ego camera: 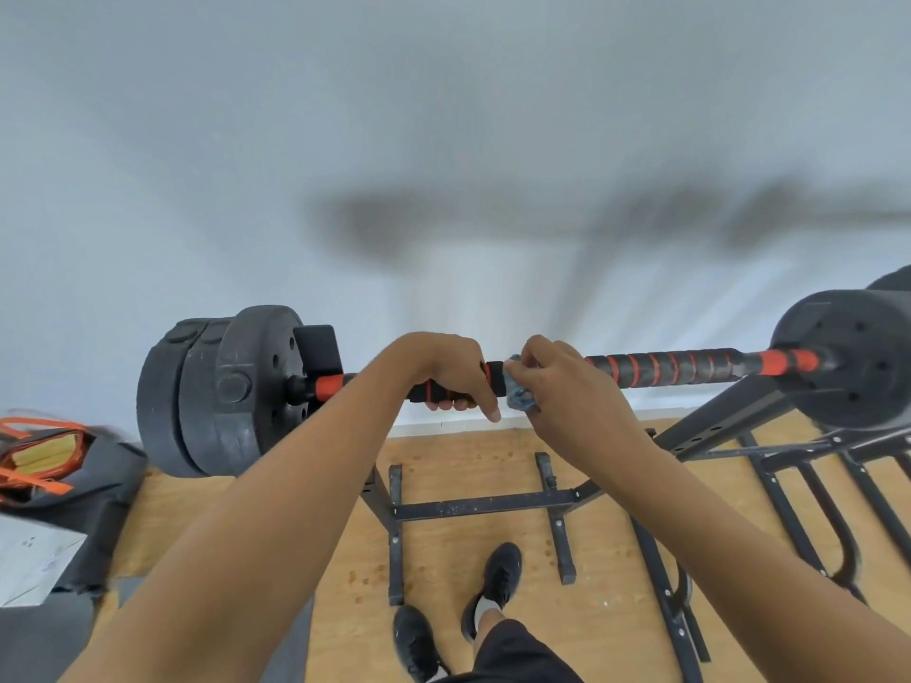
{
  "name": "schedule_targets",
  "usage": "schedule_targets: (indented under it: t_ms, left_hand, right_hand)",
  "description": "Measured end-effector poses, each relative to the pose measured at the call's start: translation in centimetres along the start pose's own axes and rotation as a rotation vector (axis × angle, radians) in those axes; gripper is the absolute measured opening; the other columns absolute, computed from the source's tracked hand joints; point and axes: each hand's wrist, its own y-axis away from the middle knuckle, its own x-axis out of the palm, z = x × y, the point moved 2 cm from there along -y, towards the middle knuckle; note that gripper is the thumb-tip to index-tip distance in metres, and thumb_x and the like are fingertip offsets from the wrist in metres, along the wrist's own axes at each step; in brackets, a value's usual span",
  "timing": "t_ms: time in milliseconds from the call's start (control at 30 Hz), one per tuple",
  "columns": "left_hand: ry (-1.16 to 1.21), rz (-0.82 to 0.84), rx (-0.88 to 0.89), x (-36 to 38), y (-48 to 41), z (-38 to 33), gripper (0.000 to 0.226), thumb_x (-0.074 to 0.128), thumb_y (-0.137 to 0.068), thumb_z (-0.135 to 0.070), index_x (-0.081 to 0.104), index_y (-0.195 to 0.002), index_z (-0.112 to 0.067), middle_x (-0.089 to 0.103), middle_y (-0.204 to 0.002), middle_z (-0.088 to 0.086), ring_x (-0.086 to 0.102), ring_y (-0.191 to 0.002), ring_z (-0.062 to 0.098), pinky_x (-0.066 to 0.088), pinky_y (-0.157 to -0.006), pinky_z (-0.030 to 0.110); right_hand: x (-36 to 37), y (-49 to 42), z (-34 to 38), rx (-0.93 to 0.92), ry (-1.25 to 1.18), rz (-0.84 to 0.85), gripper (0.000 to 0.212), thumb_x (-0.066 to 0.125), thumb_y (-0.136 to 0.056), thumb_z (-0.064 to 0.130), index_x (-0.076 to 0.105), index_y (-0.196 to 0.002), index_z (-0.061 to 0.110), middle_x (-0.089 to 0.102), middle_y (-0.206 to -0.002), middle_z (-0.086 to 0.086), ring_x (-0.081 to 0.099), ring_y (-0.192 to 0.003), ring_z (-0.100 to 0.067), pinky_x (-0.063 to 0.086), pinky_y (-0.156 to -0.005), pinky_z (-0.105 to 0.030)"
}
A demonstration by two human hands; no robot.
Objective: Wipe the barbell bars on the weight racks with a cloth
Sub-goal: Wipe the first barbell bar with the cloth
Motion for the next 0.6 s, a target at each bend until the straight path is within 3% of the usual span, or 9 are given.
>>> schedule_targets:
  t_ms: [67, 167, 233, 300, 367, 500, 600]
  left_hand:
    - [-0.182, -0.234, 0.084, 0.6, 0.7, 0.0, 0.039, 0.083, -0.083, -0.048, 0.066, -0.096, -0.016, 0.073, -0.079, -0.001, 0.068, -0.064, 0.017, 0.053, -0.061, 0.030]
    - [-0.620, -0.697, 0.099, 3.5, 2.1, 0.0, 0.044, 0.070, -0.089, -0.059, 0.046, -0.099, -0.023, 0.061, -0.088, -0.006, 0.059, -0.074, 0.018, 0.043, -0.065, 0.032]
    - [-0.762, -0.856, 0.087, 5.8, 1.9, 0.1, 0.044, 0.062, -0.096, -0.059, 0.042, -0.103, -0.020, 0.052, -0.083, -0.004, 0.053, -0.071, 0.020, 0.037, -0.064, 0.034]
    - [-0.816, -0.914, 0.054, 6.1, 1.1, -0.1, 0.037, 0.053, -0.103, -0.052, 0.040, -0.100, -0.018, 0.043, -0.071, -0.004, 0.051, -0.064, 0.021, 0.035, -0.060, 0.033]
    - [-0.762, -0.842, 0.051, 4.9, 0.8, 0.0, 0.038, 0.051, -0.104, -0.053, 0.042, -0.095, -0.018, 0.044, -0.066, -0.005, 0.054, -0.061, 0.022, 0.040, -0.058, 0.032]
    - [-0.497, -0.469, 0.118, 2.2, 0.0, 0.3, 0.053, 0.065, -0.089, -0.069, 0.054, -0.082, -0.018, 0.058, -0.068, -0.005, 0.055, -0.060, 0.019, 0.044, -0.058, 0.031]
    - [-0.276, -0.214, 0.128, 0.9, -0.1, 0.2, 0.043, 0.075, -0.088, -0.054, 0.061, -0.085, -0.014, 0.061, -0.068, -0.001, 0.055, -0.051, 0.015, 0.047, -0.054, 0.028]
  right_hand:
    - [-0.3, -0.4, -0.1, 0.013, -0.033, -0.004, 0.030, 0.063, -0.090, 0.014, 0.067, -0.120, 0.021, 0.049, -0.107, 0.006, 0.049, -0.096, -0.012, 0.051, -0.057, -0.029]
    - [-0.5, -1.2, 0.2, 0.035, -0.026, -0.017, 0.017, 0.058, -0.092, 0.015, 0.070, -0.103, 0.018, 0.047, -0.098, 0.006, 0.049, -0.089, -0.013, 0.051, -0.056, -0.030]
    - [-0.3, -1.1, 0.6, 0.037, -0.021, -0.031, 0.013, 0.057, -0.090, 0.012, 0.068, -0.095, 0.015, 0.046, -0.094, 0.005, 0.049, -0.085, -0.014, 0.046, -0.052, -0.029]
    - [0.1, -0.5, 0.7, 0.043, -0.023, -0.052, 0.012, 0.058, -0.088, 0.009, 0.066, -0.096, 0.014, 0.044, -0.094, 0.005, 0.046, -0.084, -0.013, 0.042, -0.050, -0.028]
    - [0.4, 0.0, 0.7, 0.059, -0.033, -0.072, 0.019, 0.060, -0.088, 0.008, 0.065, -0.105, 0.015, 0.044, -0.098, 0.004, 0.044, -0.086, -0.014, 0.042, -0.050, -0.028]
    - [0.7, 0.6, 1.0, 0.074, -0.029, -0.062, 0.040, 0.065, -0.086, 0.004, 0.061, -0.124, 0.015, 0.046, -0.109, -0.001, 0.046, -0.093, -0.017, 0.043, -0.051, -0.028]
    - [1.0, 1.4, 1.1, 0.077, -0.010, -0.063, 0.052, 0.068, -0.083, 0.003, 0.058, -0.132, 0.014, 0.046, -0.113, -0.002, 0.047, -0.098, -0.018, 0.043, -0.051, -0.029]
